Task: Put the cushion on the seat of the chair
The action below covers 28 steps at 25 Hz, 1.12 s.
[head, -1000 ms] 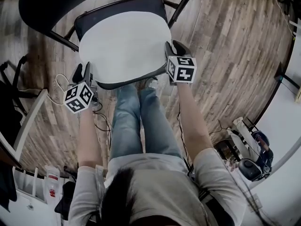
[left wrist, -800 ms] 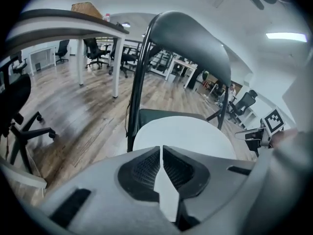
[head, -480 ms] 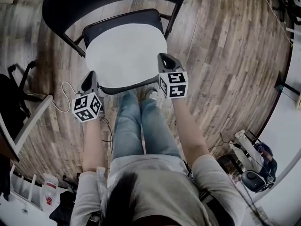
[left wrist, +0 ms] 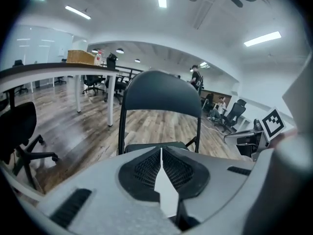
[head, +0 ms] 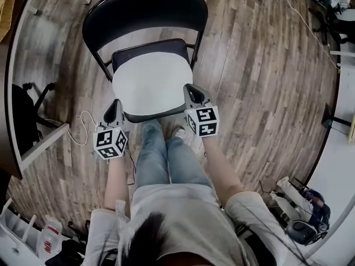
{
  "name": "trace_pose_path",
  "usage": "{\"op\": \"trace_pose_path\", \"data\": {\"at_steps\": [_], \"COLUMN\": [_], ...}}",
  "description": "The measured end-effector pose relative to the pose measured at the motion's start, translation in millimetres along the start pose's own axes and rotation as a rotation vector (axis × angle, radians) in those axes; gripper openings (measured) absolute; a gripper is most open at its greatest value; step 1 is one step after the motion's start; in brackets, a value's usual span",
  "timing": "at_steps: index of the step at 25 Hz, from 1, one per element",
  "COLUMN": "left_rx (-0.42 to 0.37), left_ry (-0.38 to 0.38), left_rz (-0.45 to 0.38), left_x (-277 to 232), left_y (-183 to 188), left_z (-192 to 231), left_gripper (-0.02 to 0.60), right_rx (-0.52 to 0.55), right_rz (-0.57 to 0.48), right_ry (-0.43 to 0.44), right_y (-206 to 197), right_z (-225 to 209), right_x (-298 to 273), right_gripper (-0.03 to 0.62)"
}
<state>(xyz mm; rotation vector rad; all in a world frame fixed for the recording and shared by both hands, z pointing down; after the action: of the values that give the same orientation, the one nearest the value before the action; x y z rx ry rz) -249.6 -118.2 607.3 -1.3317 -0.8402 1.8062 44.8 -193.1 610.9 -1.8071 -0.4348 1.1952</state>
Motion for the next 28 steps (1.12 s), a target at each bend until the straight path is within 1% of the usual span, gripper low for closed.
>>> {"op": "trace_pose_path", "data": {"at_steps": [4, 9, 13, 16, 19, 28], "left_rx": [-0.022, 0.006, 0.007, -0.012, -0.032, -0.123], "left_ry": [0.002, 0.04, 0.039, 0.032, 0.019, -0.012], "left_rz": [-0.041, -0.095, -0.142, -0.185, -0.239, -0.348], "left_x": [23.5, 52.4, 71.6, 85.1, 97.4, 135.4], "left_y": [22.8, 49.0, 70.4, 87.7, 107.8, 155.7], "left_z": [-13.1, -19.9, -29.7, -37.3, -45.1, -83.8], "left_gripper": [0.017, 0.017, 0.017, 0.017, 0.017, 0.017], "right_rx": [0.016, 0.051, 0.074, 0.078, 0.112, 0.144], "right_rz": [-0.053, -0.117, -0.171, -0.212, -0.245, -0.364], "right_ry": [0.016, 0.021, 0.037, 0.03, 0.021, 0.052], "right_y": [26.6, 59.5, 83.6, 99.0, 114.8, 158.5], "right_z": [8.5, 18.2, 23.7, 27.2, 32.6, 37.8], "right_x": [24.6, 52.2, 73.5, 89.5, 104.2, 152.7], "right_gripper": [0.02, 0.02, 0.02, 0.02, 0.02, 0.02]}}
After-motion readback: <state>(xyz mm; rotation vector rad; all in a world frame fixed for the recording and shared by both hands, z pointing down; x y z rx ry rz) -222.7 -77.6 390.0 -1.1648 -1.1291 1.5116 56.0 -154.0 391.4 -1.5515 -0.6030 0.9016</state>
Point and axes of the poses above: the fingertips, and each gripper's own axes: x backward along the fingers, z to its left, y out of its top, the point moved 7 cm from there along x, backward along the fingers, and after that the axes turned 7 degrees about -z, right-handed, at the moved point
